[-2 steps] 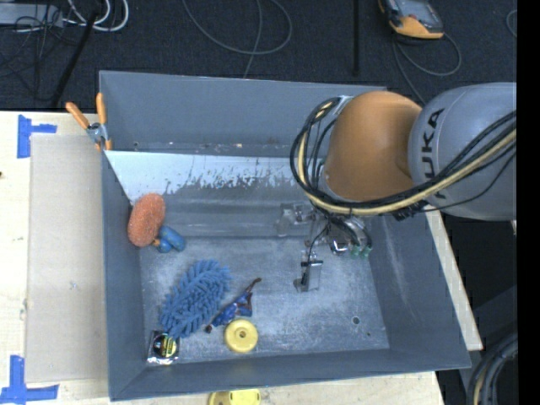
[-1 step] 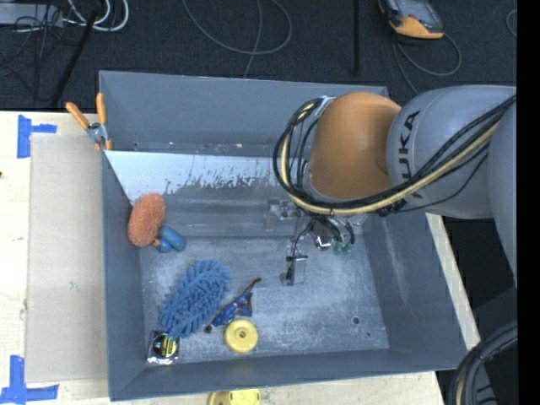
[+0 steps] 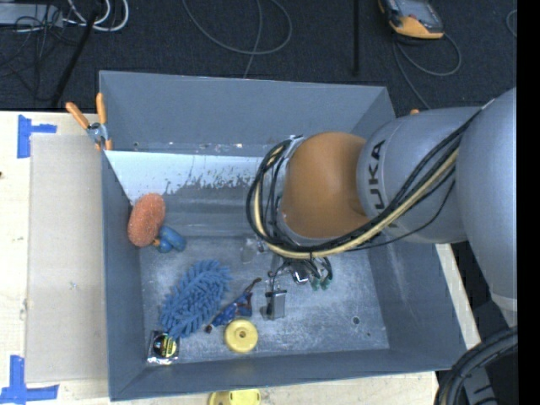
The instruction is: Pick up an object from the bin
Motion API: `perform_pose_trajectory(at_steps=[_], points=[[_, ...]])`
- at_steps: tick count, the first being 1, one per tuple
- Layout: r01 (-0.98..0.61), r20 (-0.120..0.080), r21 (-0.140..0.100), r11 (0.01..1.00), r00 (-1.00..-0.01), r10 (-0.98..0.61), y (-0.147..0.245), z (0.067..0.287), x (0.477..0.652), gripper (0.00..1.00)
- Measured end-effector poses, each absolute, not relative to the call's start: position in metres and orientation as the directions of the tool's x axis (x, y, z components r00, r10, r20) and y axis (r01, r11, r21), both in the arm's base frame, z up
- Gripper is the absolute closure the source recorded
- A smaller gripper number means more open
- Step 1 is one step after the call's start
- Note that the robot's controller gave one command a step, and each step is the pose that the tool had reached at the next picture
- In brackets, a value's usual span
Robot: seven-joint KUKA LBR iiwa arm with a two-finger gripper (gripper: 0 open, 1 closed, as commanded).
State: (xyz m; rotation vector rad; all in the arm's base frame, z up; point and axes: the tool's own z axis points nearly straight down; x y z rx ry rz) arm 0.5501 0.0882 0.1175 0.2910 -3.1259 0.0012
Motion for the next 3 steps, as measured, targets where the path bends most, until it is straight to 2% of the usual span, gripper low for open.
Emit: perform_pose_trajectory(at_steps=[1,2,3], points=[[-0.195,0.003,0.004,0.981,-0.981,-0.195,0.109,0.094,0.540,0.00],[-0.206,0.001,0.000,0.979,-0.979,-0.206,0.153,0.070,0.529,1.00],[-0.206,0.001,0.000,0.979,-0.979,-0.206,0.153,0.070,0.529,1.00]])
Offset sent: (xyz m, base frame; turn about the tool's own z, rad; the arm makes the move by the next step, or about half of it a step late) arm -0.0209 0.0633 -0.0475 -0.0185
